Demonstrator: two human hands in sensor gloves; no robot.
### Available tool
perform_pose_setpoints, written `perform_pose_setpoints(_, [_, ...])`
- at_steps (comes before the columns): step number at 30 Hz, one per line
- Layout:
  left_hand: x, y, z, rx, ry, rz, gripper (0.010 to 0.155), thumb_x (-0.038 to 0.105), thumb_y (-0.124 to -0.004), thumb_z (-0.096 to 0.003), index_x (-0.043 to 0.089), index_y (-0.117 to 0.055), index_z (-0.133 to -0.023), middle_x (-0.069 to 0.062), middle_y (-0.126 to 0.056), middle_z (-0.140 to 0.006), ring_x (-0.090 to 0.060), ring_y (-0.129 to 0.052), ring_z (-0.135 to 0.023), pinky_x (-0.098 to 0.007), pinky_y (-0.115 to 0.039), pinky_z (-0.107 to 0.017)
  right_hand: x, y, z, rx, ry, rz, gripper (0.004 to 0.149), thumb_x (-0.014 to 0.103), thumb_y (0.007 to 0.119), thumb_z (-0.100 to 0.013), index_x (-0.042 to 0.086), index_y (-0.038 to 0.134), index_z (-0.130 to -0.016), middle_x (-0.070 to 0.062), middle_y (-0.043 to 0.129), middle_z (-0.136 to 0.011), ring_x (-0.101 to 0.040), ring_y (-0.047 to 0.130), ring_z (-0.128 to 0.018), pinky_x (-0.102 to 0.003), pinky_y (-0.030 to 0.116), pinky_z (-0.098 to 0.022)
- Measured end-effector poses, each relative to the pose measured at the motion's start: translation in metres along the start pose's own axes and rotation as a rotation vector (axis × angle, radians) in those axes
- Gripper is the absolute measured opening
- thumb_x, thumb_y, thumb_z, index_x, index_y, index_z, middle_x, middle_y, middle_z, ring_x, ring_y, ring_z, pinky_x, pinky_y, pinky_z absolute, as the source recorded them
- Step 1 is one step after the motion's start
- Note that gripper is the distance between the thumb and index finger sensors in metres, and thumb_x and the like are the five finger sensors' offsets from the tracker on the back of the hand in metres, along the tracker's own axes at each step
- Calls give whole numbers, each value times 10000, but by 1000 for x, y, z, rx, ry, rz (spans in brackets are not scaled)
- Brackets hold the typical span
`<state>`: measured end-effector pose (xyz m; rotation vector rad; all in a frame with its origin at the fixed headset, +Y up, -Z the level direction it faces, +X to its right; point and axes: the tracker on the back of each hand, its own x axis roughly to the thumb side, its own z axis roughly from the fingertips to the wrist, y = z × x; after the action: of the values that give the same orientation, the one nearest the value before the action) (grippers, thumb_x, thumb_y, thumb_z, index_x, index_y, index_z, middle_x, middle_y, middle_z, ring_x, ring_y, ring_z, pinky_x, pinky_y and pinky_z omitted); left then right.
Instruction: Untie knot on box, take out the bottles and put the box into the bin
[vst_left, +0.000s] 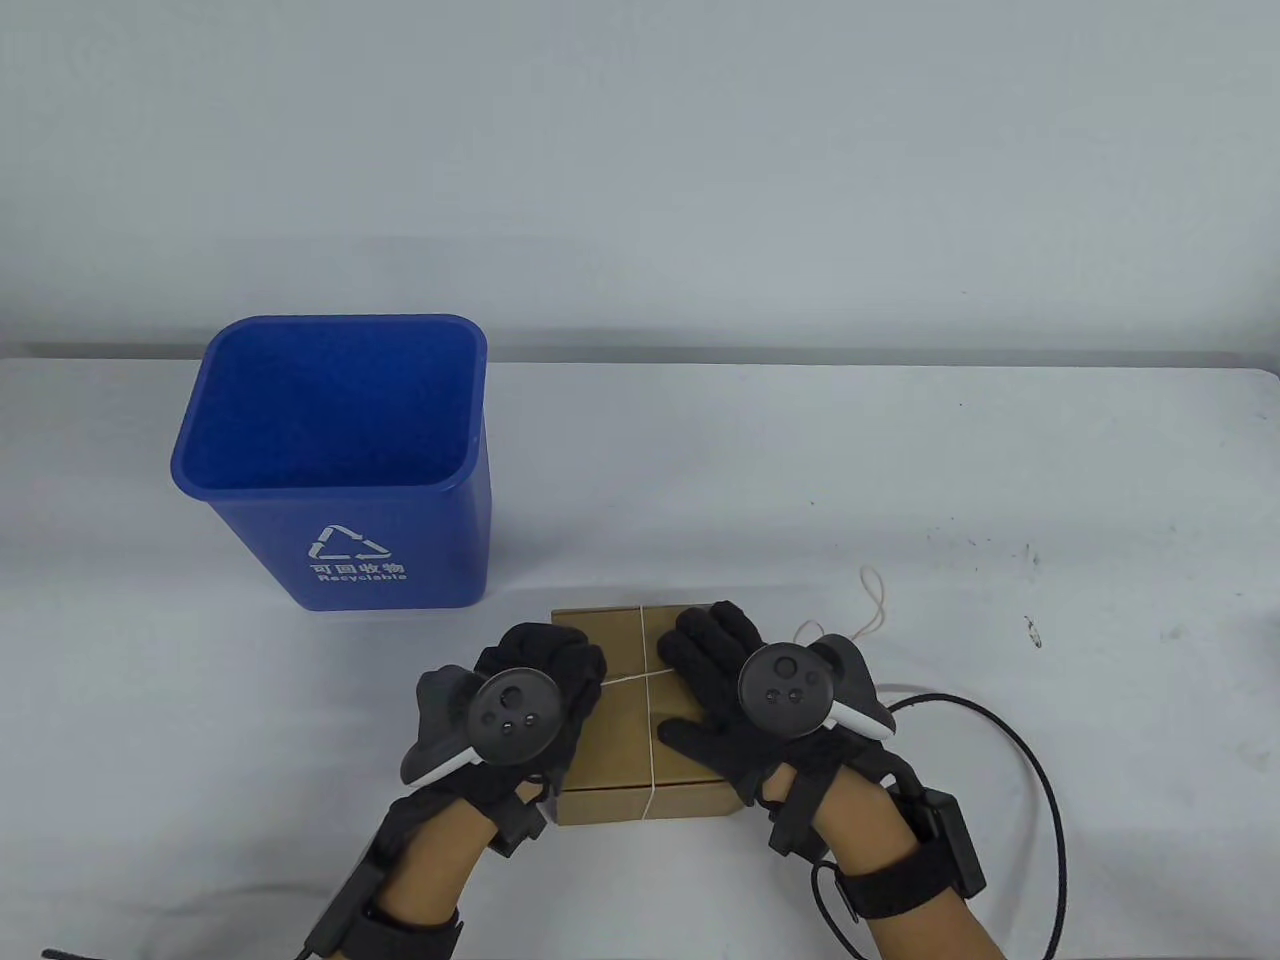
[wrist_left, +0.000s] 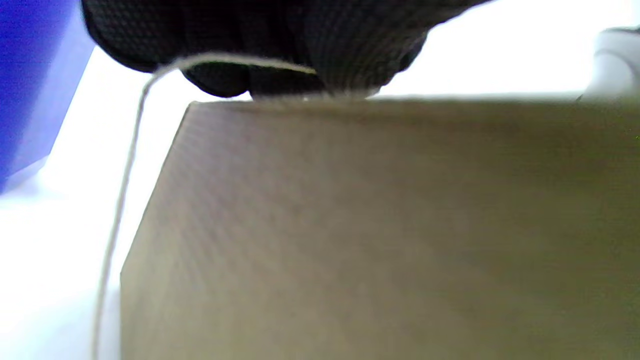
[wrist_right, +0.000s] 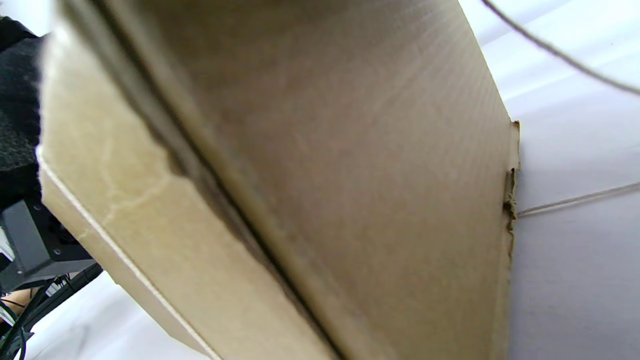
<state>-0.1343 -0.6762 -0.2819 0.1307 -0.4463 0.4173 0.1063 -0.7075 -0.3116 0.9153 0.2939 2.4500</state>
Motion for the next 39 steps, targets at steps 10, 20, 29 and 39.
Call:
perform_pose_setpoints(10, [-19, 29, 17, 189, 34, 136, 426, 282, -683, -500, 140, -712, -900, -124, -625, -1002, -462, -633, -938, -596, -645, -640, 0, 0, 0, -3, -1, -8, 806, 562, 616, -522, 113, 295, -1108, -115, 107, -1145, -502, 49, -997, -750, 304, -643])
perform_pose_setpoints(20, [-54, 46, 26, 131, 240, 61, 422, 268, -687, -499, 131, -727, -896, -135, -628, -1006, -477, -622, -947, -627, -618, -656, 0, 0, 0, -2, 4, -5, 804, 563, 614, -523, 114, 295, -1108, -115, 107, -1145, -502, 50, -998, -748, 309, -644])
perform_pose_setpoints(29, [-96, 44, 32, -13, 460, 21, 413, 236, -713, -507, 117, -741, -901, -153, -602, -1029, -505, -570, -966, -656, -550, -678, 0, 0, 1, -4, 6, -7, 806, 564, 614, -522, 115, 294, -1109, -112, 106, -1145, -500, 50, -998, -748, 312, -644])
perform_pose_setpoints(39, [-99, 41, 31, 4, 479, 43, 506, 206, -752, -514, 100, -737, -1008, -168, -614, -1064, -519, -580, -975, -655, -555, -680, 0, 0, 1, -4, 6, -10, 804, 564, 613, -523, 115, 294, -1108, -111, 105, -1145, -499, 47, -998, -747, 313, -644])
